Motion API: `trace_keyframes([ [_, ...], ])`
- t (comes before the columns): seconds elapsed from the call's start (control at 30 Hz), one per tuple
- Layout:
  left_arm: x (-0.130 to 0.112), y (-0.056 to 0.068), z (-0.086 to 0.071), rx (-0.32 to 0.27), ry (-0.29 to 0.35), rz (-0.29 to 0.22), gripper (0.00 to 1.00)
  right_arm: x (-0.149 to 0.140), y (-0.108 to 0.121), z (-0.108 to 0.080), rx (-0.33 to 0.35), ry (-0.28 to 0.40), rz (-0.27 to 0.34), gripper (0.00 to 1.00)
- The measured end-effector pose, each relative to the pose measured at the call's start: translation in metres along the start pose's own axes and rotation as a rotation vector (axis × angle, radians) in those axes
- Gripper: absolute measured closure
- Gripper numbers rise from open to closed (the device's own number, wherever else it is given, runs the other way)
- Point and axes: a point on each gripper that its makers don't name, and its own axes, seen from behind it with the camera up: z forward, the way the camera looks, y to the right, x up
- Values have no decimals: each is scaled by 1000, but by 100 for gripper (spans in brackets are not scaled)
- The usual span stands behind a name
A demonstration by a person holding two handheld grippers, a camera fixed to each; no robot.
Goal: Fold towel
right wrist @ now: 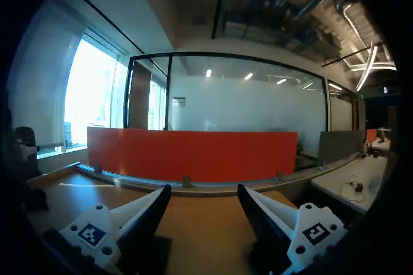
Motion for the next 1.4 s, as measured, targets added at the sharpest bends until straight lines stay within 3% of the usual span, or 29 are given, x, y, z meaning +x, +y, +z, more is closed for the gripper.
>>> trace_keyframes([
  [0.2, 4, 12, 1, -30, -14, 21, 4, 8, -5, -1, 28, -13, 1, 0],
  [0.37, 1, 25, 1, -88, -47, 37, 4, 9, -18, -2, 95, -37, -20, 1],
  [0.63, -18, 51, -4, -226, -128, 75, 4, -2, -43, -7, 242, -114, -86, 0],
  [0.87, -47, 83, -14, -396, -239, 83, 4, -20, -70, -21, 402, -219, -118, 0],
  [1.07, -65, 90, -17, -438, -284, 116, 4, -37, -81, -26, 461, -277, -147, 0],
  [1.4, -108, 98, -20, -468, -355, 144, 4, -78, -94, -32, 505, -354, -180, 0],
])
